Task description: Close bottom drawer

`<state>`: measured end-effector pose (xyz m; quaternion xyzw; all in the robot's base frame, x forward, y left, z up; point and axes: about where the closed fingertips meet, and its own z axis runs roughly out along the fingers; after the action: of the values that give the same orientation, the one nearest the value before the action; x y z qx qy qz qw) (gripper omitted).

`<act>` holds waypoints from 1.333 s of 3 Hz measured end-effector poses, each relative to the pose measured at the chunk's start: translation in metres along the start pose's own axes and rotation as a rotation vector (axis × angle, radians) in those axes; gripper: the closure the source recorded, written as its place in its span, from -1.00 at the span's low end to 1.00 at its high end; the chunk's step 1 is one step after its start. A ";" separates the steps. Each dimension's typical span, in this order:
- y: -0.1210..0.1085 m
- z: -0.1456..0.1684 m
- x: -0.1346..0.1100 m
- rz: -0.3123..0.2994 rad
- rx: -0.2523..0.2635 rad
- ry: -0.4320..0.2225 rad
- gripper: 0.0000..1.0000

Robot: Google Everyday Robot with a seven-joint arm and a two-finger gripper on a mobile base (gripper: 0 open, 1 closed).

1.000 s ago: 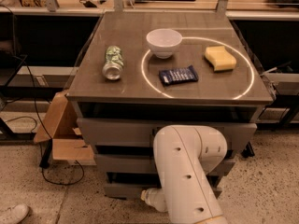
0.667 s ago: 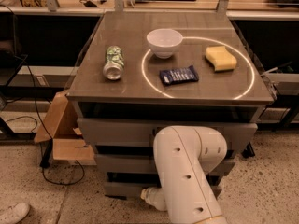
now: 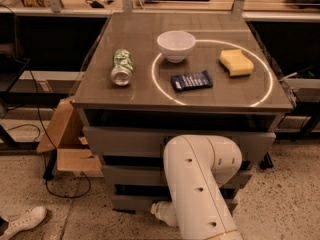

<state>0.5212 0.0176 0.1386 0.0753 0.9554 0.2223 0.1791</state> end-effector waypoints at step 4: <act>-0.008 0.018 -0.011 0.007 0.001 -0.001 1.00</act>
Offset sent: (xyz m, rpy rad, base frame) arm 0.0547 0.0163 -0.0417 -0.0532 -0.0526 -0.0123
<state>0.5379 0.0154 0.1239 0.0788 0.9552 0.2223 0.1788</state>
